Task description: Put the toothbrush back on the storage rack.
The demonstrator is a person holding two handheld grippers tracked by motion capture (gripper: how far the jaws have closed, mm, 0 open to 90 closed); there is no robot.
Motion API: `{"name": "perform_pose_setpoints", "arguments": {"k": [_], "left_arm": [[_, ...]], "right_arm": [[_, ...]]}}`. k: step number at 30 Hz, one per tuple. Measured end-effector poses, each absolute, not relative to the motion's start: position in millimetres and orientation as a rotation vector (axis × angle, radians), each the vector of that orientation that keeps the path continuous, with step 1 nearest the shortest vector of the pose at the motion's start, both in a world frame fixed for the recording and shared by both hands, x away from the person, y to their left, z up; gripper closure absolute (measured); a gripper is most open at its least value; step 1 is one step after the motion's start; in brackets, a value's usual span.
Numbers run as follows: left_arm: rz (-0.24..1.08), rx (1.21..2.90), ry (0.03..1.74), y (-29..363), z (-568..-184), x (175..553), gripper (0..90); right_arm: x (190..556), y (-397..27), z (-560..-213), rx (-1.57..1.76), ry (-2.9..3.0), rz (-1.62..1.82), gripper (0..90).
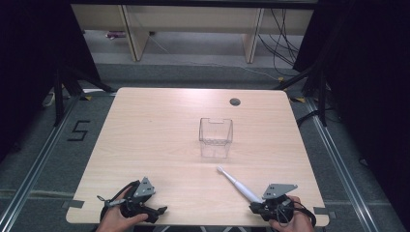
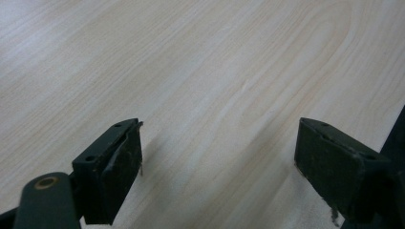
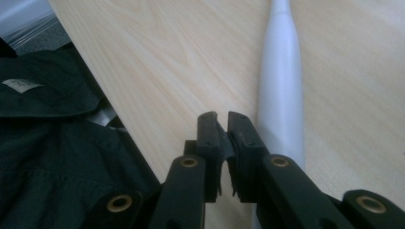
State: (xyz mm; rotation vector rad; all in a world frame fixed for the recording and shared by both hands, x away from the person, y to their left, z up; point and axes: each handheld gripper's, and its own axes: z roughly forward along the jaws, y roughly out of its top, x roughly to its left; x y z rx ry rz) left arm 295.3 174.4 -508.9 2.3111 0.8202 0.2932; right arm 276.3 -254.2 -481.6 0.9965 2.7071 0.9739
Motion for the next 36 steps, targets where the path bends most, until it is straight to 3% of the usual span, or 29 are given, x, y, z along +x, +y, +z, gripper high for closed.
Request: {"name": "perform_pose_setpoints", "arguments": {"k": [11,18,36], "left_arm": [[0.294,2.310,0.821,174.5,-509.1,296.0,15.8],[0.294,2.309,0.820,174.6,-508.9,296.2,15.8],[0.290,2.301,0.828,175.0,-508.5,296.0,15.8]], "right_arm": [[290.5,-243.6,-458.4,0.994,2.639,0.794,60.3],[307.5,-230.1,-460.1,0.973,2.700,0.690,54.2],[340.9,-203.3,-468.7,0.932,2.810,0.462,51.5]]}}
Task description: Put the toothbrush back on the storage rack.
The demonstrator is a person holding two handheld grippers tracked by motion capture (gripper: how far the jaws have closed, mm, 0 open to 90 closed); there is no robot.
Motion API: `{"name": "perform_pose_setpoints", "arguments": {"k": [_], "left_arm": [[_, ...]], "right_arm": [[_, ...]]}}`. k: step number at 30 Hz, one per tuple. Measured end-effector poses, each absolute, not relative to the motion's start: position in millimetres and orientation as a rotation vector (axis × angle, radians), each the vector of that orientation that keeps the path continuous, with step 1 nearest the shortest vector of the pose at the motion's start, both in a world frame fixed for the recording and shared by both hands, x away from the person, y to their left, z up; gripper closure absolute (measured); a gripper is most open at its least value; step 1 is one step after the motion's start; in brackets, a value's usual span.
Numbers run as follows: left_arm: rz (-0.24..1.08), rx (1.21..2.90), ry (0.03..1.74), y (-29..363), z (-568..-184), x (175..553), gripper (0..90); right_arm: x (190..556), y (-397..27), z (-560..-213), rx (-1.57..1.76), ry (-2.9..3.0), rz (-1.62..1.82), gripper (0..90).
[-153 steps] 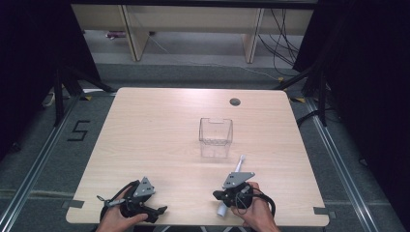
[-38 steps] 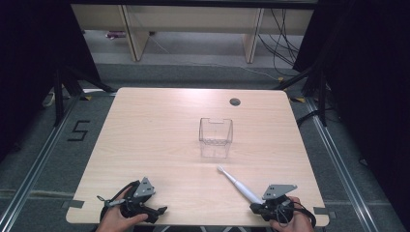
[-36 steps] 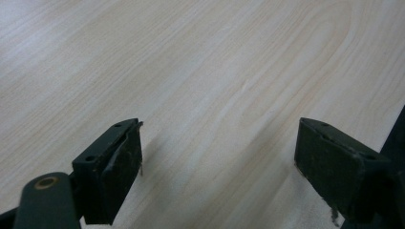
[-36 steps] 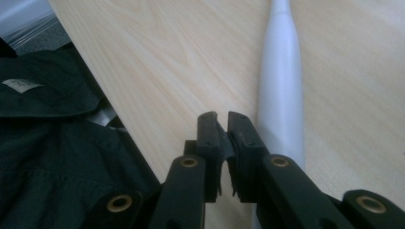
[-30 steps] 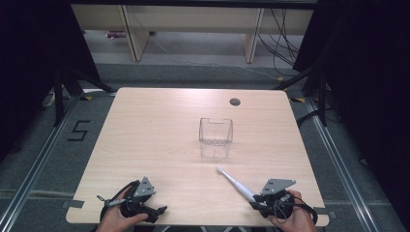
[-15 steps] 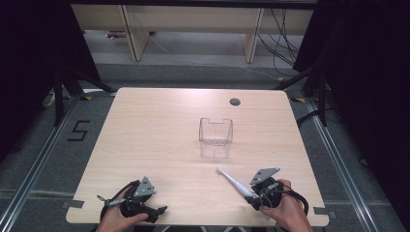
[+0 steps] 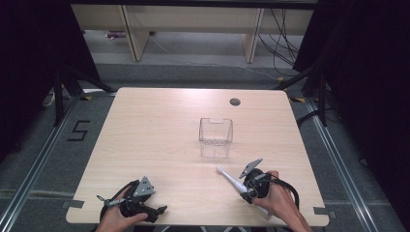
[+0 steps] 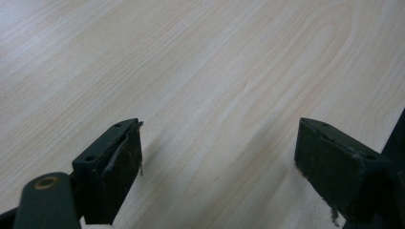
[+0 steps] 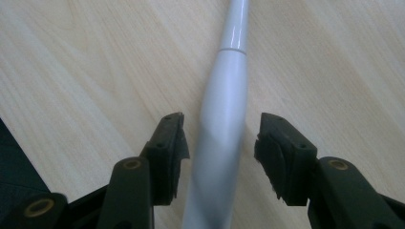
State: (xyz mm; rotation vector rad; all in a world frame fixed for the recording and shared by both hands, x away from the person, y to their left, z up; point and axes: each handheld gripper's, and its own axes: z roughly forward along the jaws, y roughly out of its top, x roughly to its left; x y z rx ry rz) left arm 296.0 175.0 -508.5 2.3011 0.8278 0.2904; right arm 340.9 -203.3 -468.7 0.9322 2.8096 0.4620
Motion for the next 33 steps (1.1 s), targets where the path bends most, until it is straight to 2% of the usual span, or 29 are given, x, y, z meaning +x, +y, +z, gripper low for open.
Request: {"name": "perform_pose_setpoints", "arguments": {"k": [9,25,33], "left_arm": [[0.288,2.298,0.836,175.0,-508.7,295.8,15.8],[0.289,2.298,0.835,175.0,-508.5,295.6,15.8],[0.293,2.305,0.819,175.2,-508.1,296.0,15.8]], "right_arm": [[348.0,-196.0,-474.1,0.924,2.858,0.392,52.8],[356.5,-184.5,-475.1,0.871,2.937,0.255,64.6],[362.4,-180.1,-474.6,0.838,2.985,0.170,65.5]]}}
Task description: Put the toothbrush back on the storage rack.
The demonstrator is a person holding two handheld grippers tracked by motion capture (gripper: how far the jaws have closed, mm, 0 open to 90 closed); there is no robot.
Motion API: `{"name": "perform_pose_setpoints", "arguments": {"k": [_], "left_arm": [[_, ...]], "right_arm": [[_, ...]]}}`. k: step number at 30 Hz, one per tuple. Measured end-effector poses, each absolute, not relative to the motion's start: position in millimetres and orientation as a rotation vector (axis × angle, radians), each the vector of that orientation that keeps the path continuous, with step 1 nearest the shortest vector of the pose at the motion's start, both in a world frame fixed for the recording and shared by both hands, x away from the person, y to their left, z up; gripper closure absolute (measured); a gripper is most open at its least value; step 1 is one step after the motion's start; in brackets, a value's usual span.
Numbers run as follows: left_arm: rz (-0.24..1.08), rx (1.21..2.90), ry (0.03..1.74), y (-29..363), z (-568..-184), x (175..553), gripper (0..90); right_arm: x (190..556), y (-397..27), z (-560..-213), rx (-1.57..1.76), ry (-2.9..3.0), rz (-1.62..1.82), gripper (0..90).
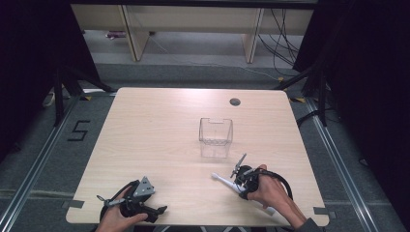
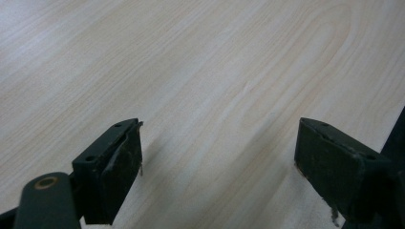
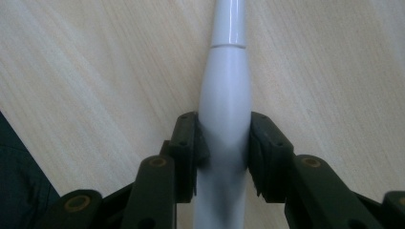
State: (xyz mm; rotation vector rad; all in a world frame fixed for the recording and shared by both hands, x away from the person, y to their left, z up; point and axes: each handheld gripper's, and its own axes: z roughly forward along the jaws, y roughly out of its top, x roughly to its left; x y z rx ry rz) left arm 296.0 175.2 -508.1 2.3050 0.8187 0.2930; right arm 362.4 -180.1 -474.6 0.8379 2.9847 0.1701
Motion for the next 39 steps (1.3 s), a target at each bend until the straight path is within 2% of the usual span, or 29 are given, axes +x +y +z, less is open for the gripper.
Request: {"name": "perform_pose_setpoints", "arguments": {"k": [16,27,39], "left_arm": [[0.293,2.305,0.817,175.4,-508.0,295.9,15.8],[0.294,2.307,0.816,175.4,-508.0,296.2,15.8],[0.294,2.303,0.824,175.5,-508.3,296.5,15.8]], "right_arm": [[372.2,-176.0,-474.0,0.815,3.032,0.088,66.4],[365.3,-189.0,-467.8,0.799,2.986,0.206,66.6],[352.9,-203.2,-422.6,0.764,2.804,0.556,66.7]]}}
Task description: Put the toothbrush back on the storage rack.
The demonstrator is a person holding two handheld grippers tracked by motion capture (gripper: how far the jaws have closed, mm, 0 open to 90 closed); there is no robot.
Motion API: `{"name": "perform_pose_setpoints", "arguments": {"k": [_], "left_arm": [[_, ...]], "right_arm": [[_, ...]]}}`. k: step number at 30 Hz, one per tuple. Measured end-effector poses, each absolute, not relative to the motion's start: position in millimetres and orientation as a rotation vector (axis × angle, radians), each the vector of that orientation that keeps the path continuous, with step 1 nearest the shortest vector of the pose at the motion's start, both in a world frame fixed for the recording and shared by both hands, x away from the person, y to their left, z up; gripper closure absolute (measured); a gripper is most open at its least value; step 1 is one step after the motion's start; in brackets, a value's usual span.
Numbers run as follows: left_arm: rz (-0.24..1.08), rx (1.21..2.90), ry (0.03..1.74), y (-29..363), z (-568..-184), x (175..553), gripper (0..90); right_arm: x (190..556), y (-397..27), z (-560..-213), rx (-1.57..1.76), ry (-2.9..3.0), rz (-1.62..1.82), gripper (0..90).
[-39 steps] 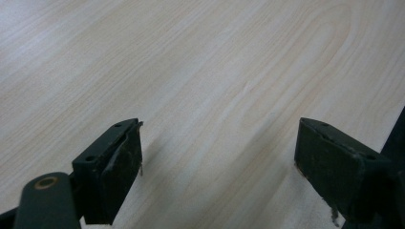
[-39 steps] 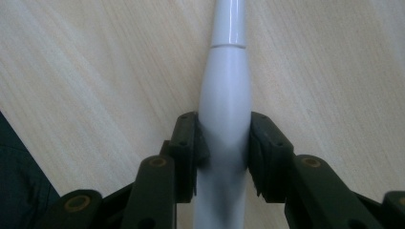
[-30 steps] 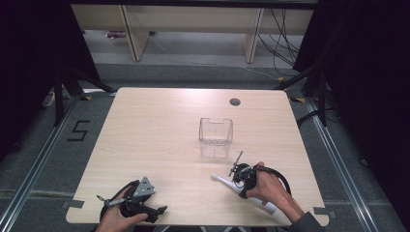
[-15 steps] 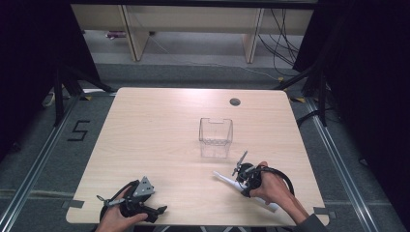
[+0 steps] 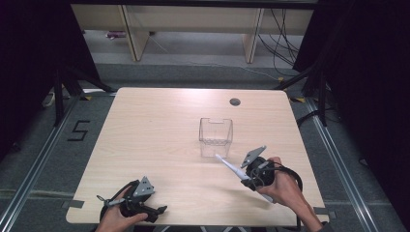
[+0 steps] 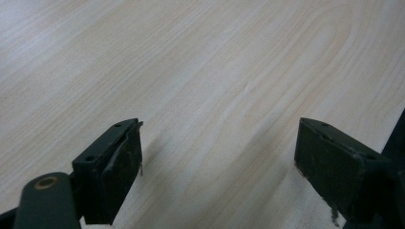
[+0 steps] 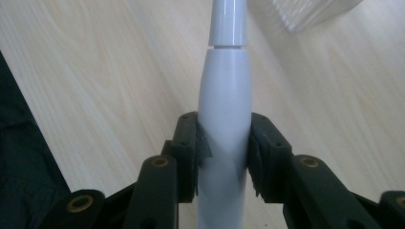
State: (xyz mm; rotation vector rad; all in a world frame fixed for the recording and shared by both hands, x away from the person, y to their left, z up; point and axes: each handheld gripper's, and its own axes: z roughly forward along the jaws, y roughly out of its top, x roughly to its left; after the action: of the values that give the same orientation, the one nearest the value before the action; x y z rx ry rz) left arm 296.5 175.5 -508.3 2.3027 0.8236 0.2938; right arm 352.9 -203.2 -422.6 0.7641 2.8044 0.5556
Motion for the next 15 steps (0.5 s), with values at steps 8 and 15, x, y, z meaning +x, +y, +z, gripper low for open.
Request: {"name": "perform_pose_setpoints", "arguments": {"k": [8,15], "left_arm": [[0.290,2.303,0.824,176.5,-507.9,297.0,15.8],[0.282,2.309,0.833,176.8,-507.9,297.6,15.8]], "right_arm": [[356.4,-218.2,-397.3,0.797,2.651,0.830,66.6],[363.5,-225.9,-386.3,0.853,2.556,1.013,66.6]]}}
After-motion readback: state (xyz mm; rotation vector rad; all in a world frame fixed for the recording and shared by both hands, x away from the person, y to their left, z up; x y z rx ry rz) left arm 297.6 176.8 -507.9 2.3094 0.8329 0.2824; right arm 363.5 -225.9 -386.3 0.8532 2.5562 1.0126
